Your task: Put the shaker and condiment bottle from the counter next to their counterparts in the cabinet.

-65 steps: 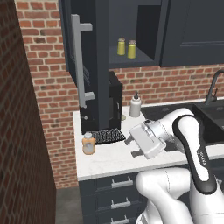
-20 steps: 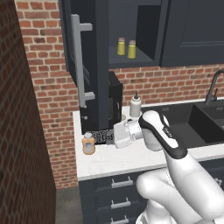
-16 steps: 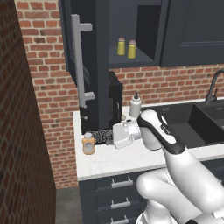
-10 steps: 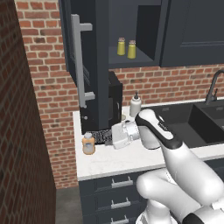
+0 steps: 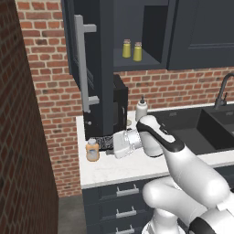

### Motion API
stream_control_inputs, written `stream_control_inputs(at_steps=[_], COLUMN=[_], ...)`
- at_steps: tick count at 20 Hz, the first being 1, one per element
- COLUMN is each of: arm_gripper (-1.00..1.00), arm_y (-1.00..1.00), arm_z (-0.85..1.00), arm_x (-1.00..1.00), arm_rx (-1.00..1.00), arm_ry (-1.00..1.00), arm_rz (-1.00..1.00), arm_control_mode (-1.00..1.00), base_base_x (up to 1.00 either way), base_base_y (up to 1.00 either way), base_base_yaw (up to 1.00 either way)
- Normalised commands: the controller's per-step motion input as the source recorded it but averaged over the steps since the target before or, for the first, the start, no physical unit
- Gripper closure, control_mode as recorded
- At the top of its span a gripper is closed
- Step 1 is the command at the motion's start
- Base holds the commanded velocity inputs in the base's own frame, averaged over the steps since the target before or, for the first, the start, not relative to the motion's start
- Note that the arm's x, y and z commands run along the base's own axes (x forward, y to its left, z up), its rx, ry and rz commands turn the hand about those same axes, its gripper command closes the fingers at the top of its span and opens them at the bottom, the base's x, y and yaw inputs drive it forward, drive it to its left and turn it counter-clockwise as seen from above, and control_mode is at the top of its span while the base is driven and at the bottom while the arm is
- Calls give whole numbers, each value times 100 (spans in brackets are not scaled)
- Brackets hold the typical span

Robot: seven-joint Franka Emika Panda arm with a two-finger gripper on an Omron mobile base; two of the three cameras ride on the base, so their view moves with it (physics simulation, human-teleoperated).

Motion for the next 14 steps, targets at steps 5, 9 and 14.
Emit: stream_control_inputs(at_steps=[5, 9, 14], arm_gripper=[-100, -100, -100], arm_y=[0, 0, 0], arm_z=[0, 0, -9], arm_x=[7, 11, 11], arm_rx=[0, 0, 0], arm_ry=[0, 0, 0], arm_rz=[0, 0, 0], arm_control_mode=[-100, -100, -100], base_base_x=[0, 0, 0], base_base_y=[0, 0, 0], base_base_yaw=[0, 0, 0])
